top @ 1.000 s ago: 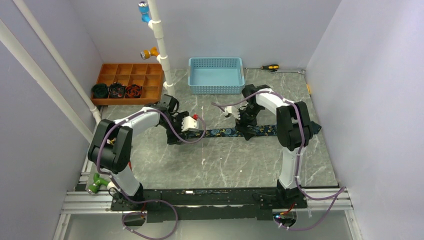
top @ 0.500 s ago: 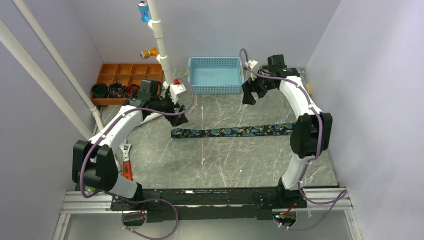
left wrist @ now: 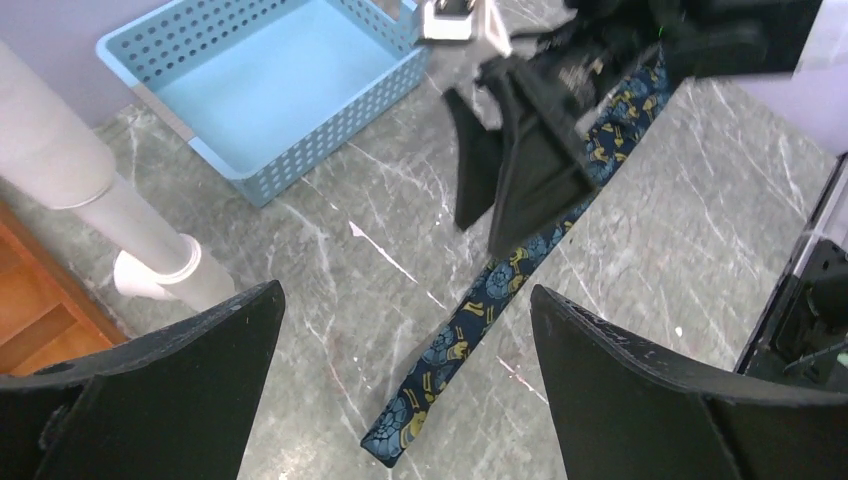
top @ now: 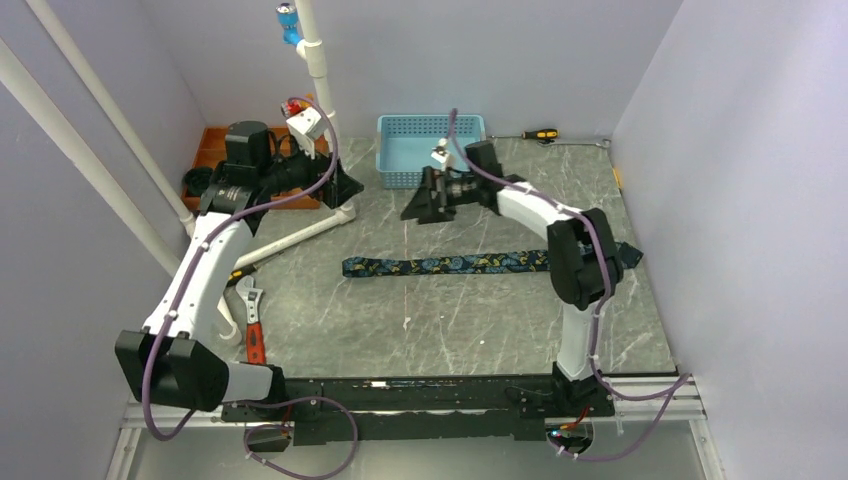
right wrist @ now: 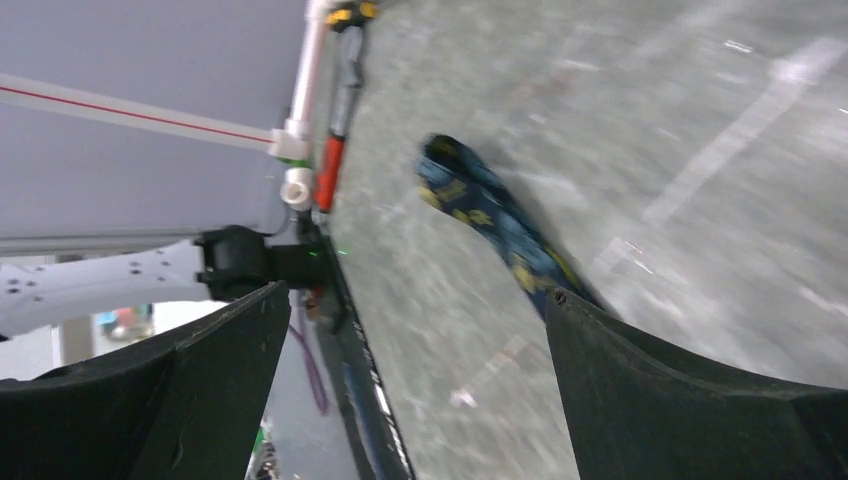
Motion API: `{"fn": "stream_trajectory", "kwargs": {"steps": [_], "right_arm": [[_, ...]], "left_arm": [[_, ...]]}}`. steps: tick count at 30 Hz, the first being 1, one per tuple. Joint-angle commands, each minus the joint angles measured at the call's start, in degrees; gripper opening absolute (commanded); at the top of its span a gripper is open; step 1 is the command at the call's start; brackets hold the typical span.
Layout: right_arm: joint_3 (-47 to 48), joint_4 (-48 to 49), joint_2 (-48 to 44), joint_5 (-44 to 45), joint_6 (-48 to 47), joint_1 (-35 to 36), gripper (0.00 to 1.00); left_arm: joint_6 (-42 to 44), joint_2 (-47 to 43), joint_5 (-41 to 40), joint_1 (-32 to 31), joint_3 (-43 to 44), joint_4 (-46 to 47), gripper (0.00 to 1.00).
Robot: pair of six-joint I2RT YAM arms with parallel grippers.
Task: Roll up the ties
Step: Roll the tie at the center of the board.
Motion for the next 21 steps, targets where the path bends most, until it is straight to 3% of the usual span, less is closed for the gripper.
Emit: {"fn": "stream_trajectory", "kwargs": {"steps": [1,5,10,15,21], "right_arm": [[1.1,25.6,2.6,-1.4,25.1,8.3,1.00],[6.7,25.8,9.2,0.8,27.4,13.7,1.00],[6.2,41.6,15.2,3.3,42.7,18.8,1.00],[5.9,46.0,17.2,5.9,46.1,23.7,1.00],[4.7,49.3,19.8,6.8,48.7,24.5,1.00]], "left_arm": [[-7.6,-3.4,-5.3,0.6,1.6,1.7,0.99],[-6.4,-5.2,-6.2,0.8,1.3,0.8,0.99],[-7.7,-5.8,-8.0,1.0,1.9,-0.5,0.99],[-8.1,-7.6,-8.5,1.3,0.5,-0.4,0.99],[-8.1,-9.5,-8.2,1.3,-1.7,0.1,0.99]]}}
